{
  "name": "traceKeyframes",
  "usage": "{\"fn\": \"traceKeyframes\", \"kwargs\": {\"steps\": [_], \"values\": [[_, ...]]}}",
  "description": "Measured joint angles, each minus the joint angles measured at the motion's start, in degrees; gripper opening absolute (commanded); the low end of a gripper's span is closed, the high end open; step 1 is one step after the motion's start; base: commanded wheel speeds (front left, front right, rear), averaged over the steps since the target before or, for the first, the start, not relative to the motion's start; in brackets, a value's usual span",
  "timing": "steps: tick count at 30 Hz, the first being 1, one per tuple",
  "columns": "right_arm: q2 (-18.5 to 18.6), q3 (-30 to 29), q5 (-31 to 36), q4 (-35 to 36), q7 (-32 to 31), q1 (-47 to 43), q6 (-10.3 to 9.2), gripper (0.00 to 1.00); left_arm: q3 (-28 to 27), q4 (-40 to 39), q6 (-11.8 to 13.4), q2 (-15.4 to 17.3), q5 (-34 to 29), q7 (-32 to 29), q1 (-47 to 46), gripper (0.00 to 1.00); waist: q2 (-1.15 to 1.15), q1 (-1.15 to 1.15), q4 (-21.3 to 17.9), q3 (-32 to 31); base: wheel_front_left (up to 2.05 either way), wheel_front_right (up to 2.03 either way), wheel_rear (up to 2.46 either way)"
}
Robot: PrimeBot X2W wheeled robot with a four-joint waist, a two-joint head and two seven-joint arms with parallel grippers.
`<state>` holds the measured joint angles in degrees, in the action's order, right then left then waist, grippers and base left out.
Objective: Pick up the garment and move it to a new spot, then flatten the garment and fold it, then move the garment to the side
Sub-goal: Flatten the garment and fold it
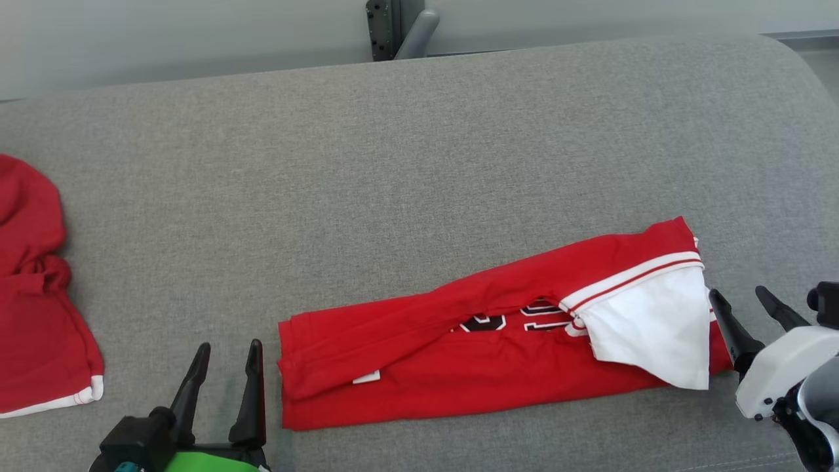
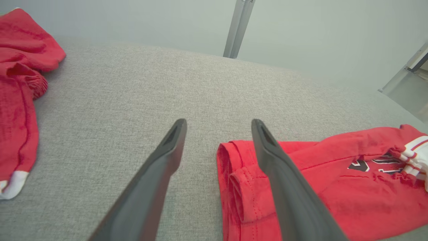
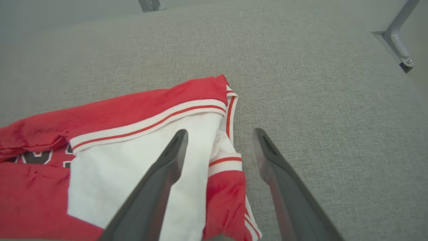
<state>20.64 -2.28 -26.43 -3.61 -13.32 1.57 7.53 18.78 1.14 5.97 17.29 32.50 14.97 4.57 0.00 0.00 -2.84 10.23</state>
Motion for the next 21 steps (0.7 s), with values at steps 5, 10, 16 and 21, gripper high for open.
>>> {"fn": "traceKeyframes", "kwargs": {"steps": [5,10,16,21], "values": [[-0.57,1.68,4.11,-11.00,0.19,4.73,-0.01,1.00,-4.57,1.31,-3.55,-4.61,-4.87,0.08,1.16,1.00,0.00,0.00,1.42,0.48,0.00,0.00,0.00],[-1.05,3.13,6.14,-20.31,1.66,8.93,-0.01,1.00,-7.65,4.10,-7.20,-8.00,-8.16,0.08,1.31,1.00,0.00,0.00,2.79,0.93,0.00,0.00,0.00],[-0.66,5.42,4.54,-27.25,2.74,13.08,-0.01,1.00,-11.14,5.54,-10.11,-10.88,-10.95,0.07,1.24,1.00,0.00,0.00,3.80,1.53,0.00,0.00,0.00],[0.05,9.05,-3.19,-28.94,1.70,14.74,-0.08,0.00,-12.91,6.53,-11.56,-12.30,-12.36,0.08,1.24,1.00,0.00,0.00,3.93,1.26,0.00,0.00,0.00]]}}
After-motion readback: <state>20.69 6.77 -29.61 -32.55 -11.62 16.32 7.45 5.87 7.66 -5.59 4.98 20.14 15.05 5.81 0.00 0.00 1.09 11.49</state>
